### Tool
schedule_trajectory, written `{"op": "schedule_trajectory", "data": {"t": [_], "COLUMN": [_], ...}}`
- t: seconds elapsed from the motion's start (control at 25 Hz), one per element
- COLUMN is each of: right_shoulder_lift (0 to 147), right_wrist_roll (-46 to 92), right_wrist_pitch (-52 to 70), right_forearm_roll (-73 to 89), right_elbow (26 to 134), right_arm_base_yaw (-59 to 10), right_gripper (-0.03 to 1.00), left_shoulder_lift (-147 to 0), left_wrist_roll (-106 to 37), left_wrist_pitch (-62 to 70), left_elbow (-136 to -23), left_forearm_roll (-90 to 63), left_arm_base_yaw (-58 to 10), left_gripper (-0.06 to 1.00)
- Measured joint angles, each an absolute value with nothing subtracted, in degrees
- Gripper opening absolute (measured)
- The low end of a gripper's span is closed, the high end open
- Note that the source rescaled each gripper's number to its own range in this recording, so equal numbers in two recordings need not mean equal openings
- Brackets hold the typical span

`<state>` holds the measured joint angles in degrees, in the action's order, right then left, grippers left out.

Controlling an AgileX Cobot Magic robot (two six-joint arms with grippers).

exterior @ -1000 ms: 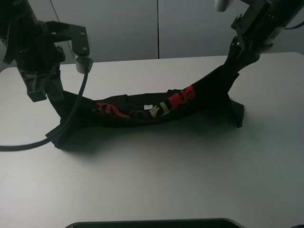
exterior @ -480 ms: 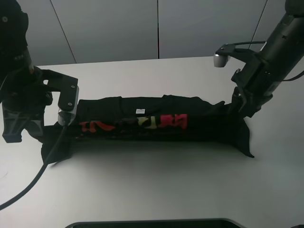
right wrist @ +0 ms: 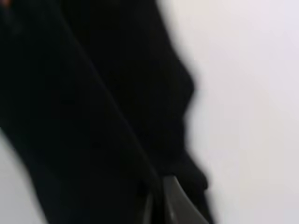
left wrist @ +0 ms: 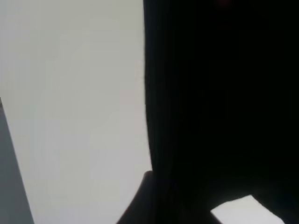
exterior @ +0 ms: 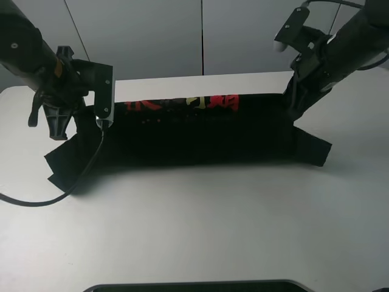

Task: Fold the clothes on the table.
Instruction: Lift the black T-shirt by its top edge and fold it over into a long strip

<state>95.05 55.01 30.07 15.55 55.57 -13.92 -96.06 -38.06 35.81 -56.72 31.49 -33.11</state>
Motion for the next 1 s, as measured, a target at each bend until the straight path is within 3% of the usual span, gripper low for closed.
{"op": "schedule_trajectory", "data": {"t": [0.28,0.72,0.84,1.0], "right_shoulder_lift": [105.29,118.47,118.57,118.59], "right_wrist_roll": [57.68,57.76,57.66,57.66], "right_wrist_pitch": [20.20,8.95,7.68,5.35], "right_forearm_roll": [15.10,12.58,12.49,12.36], "right_elbow": [57.58,59.22,59.22,59.22], "right_arm_base_yaw": [-14.01,-14.01,-14.01,-13.91], "right_gripper": [0.00,0.01,0.14,0.52], "left_shoulder_lift": [-104.73,-116.69,-118.58,-118.95], "left_wrist_roll": [-37.84,-37.03,-36.16,-35.95], "left_wrist_pitch": [25.63,19.16,19.16,19.41], "left_elbow": [-56.72,-62.93,-63.68,-64.13], "left_forearm_roll": [31.63,33.67,33.67,34.38], "left_arm_base_yaw": [-28.64,-28.11,-28.11,-28.11], "left_gripper": [0.00,0.00,0.00,0.05]}}
